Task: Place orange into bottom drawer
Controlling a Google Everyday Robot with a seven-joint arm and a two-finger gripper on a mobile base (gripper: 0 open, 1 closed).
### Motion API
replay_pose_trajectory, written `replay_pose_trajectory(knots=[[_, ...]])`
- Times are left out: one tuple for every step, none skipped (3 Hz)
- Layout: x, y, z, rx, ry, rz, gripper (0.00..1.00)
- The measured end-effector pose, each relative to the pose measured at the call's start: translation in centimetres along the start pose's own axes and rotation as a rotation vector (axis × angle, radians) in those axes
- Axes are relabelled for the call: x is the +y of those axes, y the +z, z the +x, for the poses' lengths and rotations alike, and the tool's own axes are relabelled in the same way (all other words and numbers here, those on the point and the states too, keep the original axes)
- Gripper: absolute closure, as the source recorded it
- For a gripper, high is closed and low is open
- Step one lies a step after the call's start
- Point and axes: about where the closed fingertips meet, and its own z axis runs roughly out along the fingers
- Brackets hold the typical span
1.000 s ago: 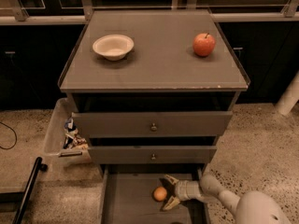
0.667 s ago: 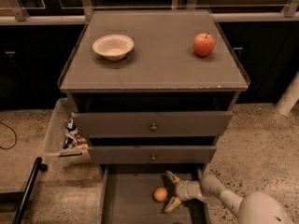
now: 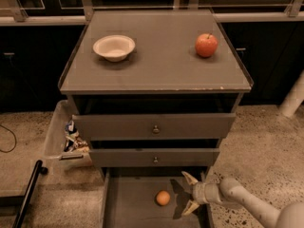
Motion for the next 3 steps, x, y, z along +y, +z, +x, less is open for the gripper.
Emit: replay_pose_trajectory(knots=[[-0.1,-5.3,-0.3,0.063,-0.038,0.03,0.0],[0.2,-10.8,-2.1,0.124,-0.111,0.084,0.0],[0.7,-14.3,-4.4,0.149,-0.175,0.14,0.0]])
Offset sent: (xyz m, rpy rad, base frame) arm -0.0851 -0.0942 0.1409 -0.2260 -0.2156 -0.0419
